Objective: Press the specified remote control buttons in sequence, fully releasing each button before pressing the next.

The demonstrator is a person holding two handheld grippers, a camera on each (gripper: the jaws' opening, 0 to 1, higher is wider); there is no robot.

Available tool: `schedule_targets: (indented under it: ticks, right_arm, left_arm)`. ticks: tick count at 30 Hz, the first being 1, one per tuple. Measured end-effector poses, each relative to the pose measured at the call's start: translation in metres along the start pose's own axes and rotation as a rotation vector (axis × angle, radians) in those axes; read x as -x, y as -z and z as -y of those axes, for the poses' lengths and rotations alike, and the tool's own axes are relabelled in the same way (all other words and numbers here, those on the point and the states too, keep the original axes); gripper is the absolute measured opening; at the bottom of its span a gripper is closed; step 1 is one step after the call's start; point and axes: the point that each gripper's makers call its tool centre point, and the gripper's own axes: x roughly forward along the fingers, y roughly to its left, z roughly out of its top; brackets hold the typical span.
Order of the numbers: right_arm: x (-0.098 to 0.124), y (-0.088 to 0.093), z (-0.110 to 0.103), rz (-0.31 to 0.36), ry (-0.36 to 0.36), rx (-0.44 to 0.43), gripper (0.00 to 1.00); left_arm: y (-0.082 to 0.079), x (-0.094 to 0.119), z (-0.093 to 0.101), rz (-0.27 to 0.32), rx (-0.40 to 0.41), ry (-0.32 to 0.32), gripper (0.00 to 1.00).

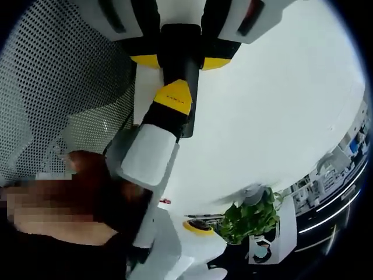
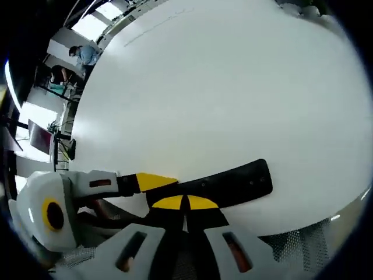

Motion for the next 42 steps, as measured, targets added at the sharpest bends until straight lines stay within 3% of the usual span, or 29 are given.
schedule_targets:
  ticks: [5, 10, 14, 25, 30, 36, 40, 42]
  right_arm:
    - [-0.0001, 0.0023, -0.0002, -0.016, -0.026, -0.127, 0.00]
    - [0.0016, 0.0048, -0.0076, -0.025, -0.068, -0.166, 0.00]
    - [0.0031, 0.0046, -0.0030, -0.016, -0.031, -0.151, 0.00]
    - [0.0013, 0.0062, -0.0023, -0.021, -0.014, -0.133, 0.00]
    - [0.0001, 0.0046, -0.0012, 0.005, -0.022, -0.176, 0.00]
    - [-0.0013, 0.0028, -0.0019, -0.012, 0.088, -0.062, 0.00]
    - [-0.0019, 0.0020, -0.0008, -0.021, 0.063, -0.085, 0.00]
    - [-0.0016, 0.0024, -0.0027, -0.026, -0.025, -0.115, 0.00]
  left_arm:
    - [0.0001, -0.0001, 0.0005, -0.003, -0.007, 0.000, 0.25]
    - [-0.0007, -0.0006, 0.0006, -0.014, -0.003, -0.011, 0.25]
    - [-0.0011, -0.0017, 0.0010, -0.026, -0.012, -0.021, 0.25]
    - [-0.0027, -0.0027, 0.0004, -0.018, 0.023, -0.028, 0.24]
    - [-0.0034, -0.0019, 0.0007, -0.014, 0.044, -0.026, 0.24]
    - [-0.0034, -0.0024, 0.0003, -0.010, 0.058, -0.029, 0.24]
    - [-0.0036, -0.0022, 0.0000, -0.006, 0.063, -0.022, 0.24]
    - [-0.0034, -0.0024, 0.0003, -0.008, 0.047, -0.023, 0.24]
